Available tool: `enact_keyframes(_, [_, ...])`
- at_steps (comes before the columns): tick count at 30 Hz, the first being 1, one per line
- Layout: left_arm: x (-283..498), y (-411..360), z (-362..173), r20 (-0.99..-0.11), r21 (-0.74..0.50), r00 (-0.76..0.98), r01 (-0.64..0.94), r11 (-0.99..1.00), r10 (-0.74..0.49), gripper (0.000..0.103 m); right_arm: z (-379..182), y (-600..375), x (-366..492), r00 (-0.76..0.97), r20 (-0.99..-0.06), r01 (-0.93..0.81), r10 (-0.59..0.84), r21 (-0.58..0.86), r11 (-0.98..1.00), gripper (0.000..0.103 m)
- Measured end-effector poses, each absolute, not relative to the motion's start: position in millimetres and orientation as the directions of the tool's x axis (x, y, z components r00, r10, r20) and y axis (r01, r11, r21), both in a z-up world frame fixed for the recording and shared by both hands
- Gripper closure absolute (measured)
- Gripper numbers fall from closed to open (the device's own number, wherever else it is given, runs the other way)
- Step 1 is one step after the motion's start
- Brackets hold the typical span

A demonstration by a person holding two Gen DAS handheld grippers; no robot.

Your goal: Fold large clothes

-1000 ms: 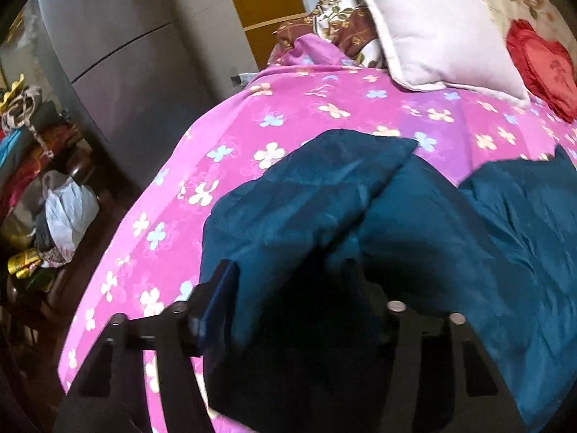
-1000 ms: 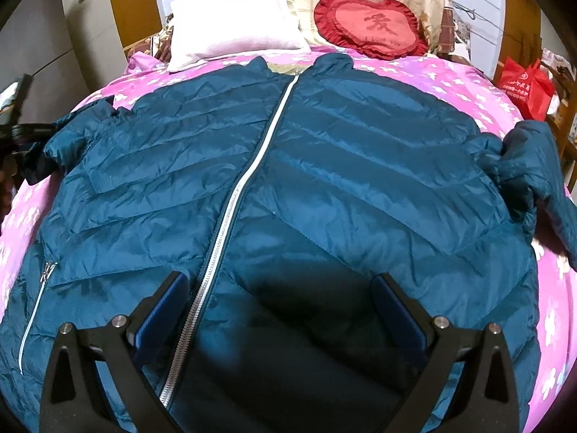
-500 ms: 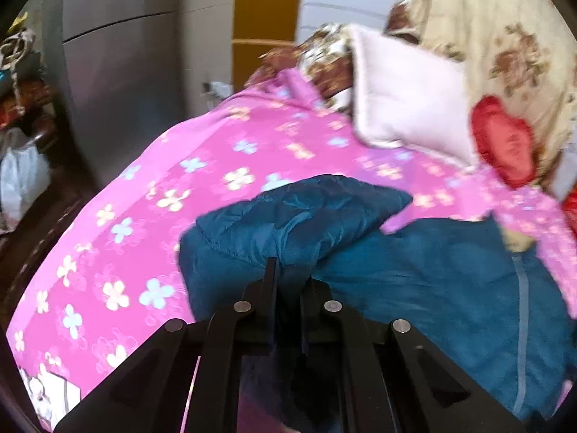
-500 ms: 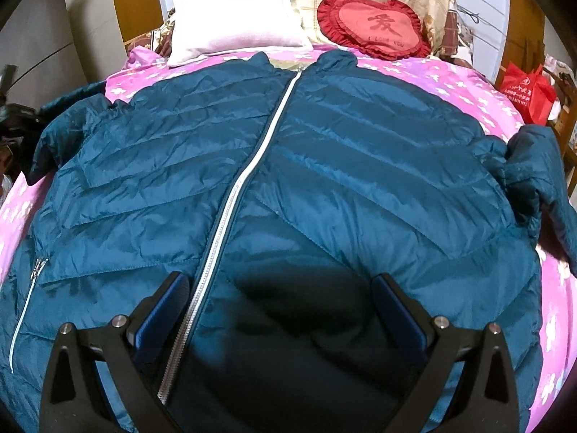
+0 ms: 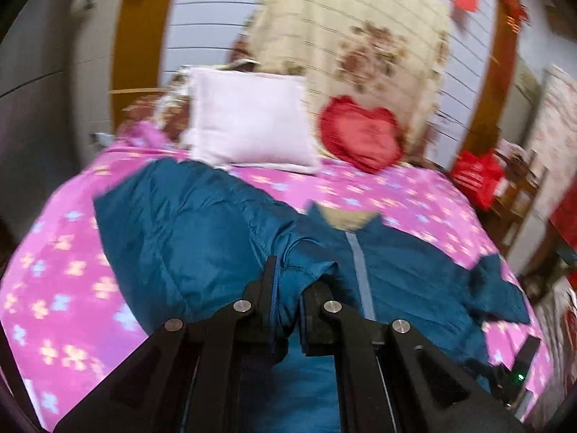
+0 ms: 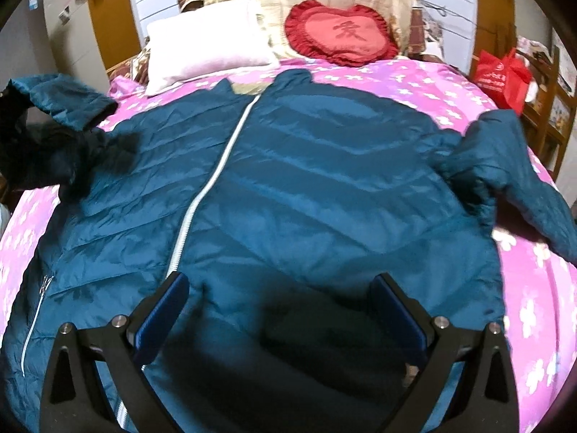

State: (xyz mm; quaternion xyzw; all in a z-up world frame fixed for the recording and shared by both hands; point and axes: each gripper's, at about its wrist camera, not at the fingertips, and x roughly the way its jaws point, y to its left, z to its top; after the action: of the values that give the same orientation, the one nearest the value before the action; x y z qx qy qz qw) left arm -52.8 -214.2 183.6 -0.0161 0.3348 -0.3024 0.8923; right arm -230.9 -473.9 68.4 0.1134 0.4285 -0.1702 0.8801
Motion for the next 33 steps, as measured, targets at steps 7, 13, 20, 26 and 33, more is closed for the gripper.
enact_keyframes(7, [-91.6, -294.3, 134.1, -0.657, -0.242, 0.471, 0.608, 0.756, -0.589, 0.103, 80.5, -497.4, -252.5, 0.582, -0.778, 0.432, -0.238, 0.048, 0.900, 0.000])
enact_keyframes(13, [-107.9, -320.2, 86.4, -0.748, -0.151, 0.457, 0.588, 0.795, -0.480, 0.103, 85.2, -518.7, -265.1, 0.581, -0.776, 0.469, -0.247, 0.071, 0.880, 0.000])
enact_keyframes(20, [-115.0, -287.0, 79.7, -0.771, -0.152, 0.460, 0.539, 0.829, -0.441, 0.103, 82.4, -519.6, -248.9, 0.650, -0.756, 0.401, -0.081, 0.249, 0.882, 0.000])
enact_keyframes(26, [-130.6, -251.5, 78.6, -0.733, -0.247, 0.450, 0.522, 0.817, -0.509, 0.100, 75.8, -501.5, -201.4, 0.650, -0.760, 0.348, -0.025, 0.268, 0.898, 0.000])
enact_keyframes(33, [-134.1, -251.2, 76.3, -0.711, -0.230, 0.449, 0.578, 0.783, -0.541, 0.100, 60.3, -484.4, -154.8, 0.617, -0.786, 0.314, 0.038, 0.290, 0.904, 0.004])
